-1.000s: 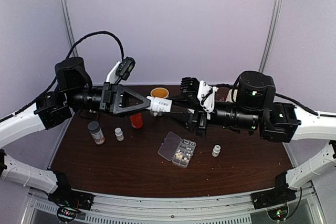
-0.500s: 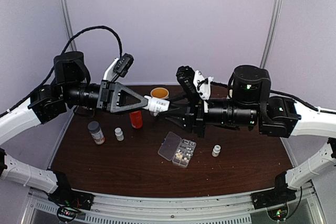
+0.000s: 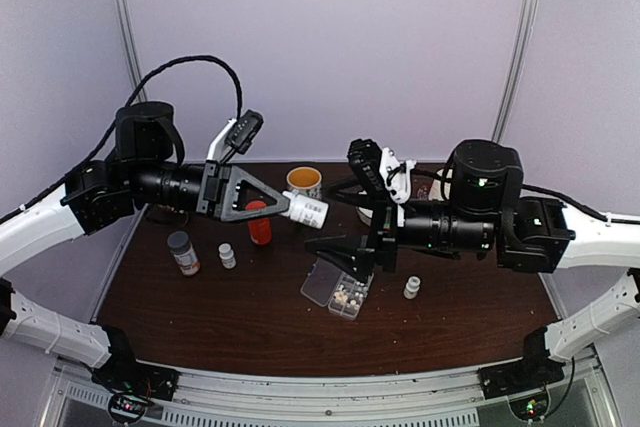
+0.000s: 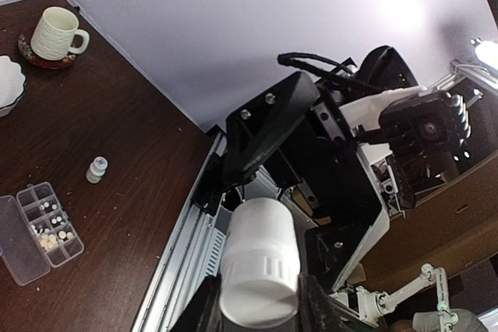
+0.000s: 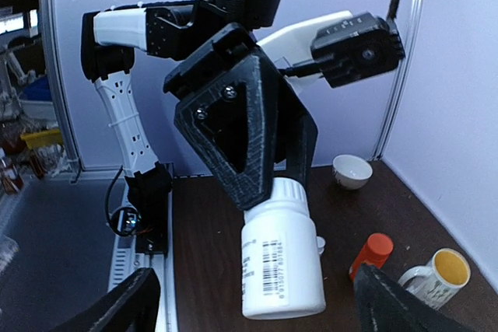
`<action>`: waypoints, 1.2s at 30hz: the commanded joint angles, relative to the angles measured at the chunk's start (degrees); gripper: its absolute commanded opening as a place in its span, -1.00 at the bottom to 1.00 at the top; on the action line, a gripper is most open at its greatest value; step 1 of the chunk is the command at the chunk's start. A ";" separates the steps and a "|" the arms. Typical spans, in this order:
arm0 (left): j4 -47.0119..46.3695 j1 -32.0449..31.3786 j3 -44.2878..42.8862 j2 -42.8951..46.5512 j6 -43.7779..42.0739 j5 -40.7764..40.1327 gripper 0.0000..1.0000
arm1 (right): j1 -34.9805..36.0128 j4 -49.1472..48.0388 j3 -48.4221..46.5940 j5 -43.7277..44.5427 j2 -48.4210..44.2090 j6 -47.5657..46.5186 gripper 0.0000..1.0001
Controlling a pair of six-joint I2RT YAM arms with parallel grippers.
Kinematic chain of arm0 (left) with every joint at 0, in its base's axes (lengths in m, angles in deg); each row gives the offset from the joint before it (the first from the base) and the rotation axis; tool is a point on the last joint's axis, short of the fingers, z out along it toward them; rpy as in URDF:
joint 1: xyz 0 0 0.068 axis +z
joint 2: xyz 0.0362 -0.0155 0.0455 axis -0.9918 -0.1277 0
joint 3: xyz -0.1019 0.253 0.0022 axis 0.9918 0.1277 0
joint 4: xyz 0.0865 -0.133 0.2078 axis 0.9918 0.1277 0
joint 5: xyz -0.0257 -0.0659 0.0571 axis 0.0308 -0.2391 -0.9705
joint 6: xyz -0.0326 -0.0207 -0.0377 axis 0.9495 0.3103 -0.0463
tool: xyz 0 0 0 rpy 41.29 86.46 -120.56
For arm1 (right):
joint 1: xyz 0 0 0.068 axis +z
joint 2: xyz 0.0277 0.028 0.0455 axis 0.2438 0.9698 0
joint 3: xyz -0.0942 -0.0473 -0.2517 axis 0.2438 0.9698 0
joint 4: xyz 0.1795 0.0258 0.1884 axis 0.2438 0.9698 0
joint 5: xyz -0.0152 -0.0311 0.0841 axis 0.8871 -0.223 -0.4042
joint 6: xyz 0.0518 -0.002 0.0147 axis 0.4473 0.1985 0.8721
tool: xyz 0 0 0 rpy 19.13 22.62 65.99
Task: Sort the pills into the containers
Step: Pass from the right arm to the left, then place the pill bottle at the center of the board.
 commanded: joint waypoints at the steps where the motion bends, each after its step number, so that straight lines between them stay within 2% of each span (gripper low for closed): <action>1: 9.12 0.50 -2.78 1.25 -7.63 -6.87 -1.00 | 0.13 -3.26 2.96 2.78 -3.88 -0.66 0.95; 5: 25.09 0.70 -4.61 1.00 -14.99 -19.98 -1.00 | -0.03 -2.66 6.64 5.40 -6.73 -0.49 0.99; 8: 33.47 0.69 -3.50 0.00 -17.29 -31.04 -1.00 | -0.07 -2.45 9.66 7.66 -8.71 0.33 0.99; 12: 38.22 0.73 2.32 -1.21 -17.89 -39.82 -1.00 | -0.19 -3.30 13.72 9.95 -10.94 1.89 0.99; 17: 40.81 1.17 9.89 -1.36 -12.84 -54.52 -1.00 | -0.21 -6.78 17.76 10.11 -11.72 4.06 0.99; 23: 31.17 6.20 20.63 -1.46 -8.84 -54.72 -1.00 | -0.14 -9.09 19.57 10.11 -11.42 4.65 0.99; 33: 28.16 9.96 23.48 -7.47 -4.24 -62.06 -1.00 | -0.30 -9.57 22.16 9.91 -13.17 4.82 0.99; 34: 28.15 10.21 23.56 -7.53 -4.16 -62.64 -0.98 | -0.31 -9.61 22.48 9.99 -13.48 4.82 0.99; 36: 27.70 10.50 23.43 -7.92 -4.47 -62.79 -0.77 | -0.31 -9.61 23.18 10.10 -13.96 4.82 0.99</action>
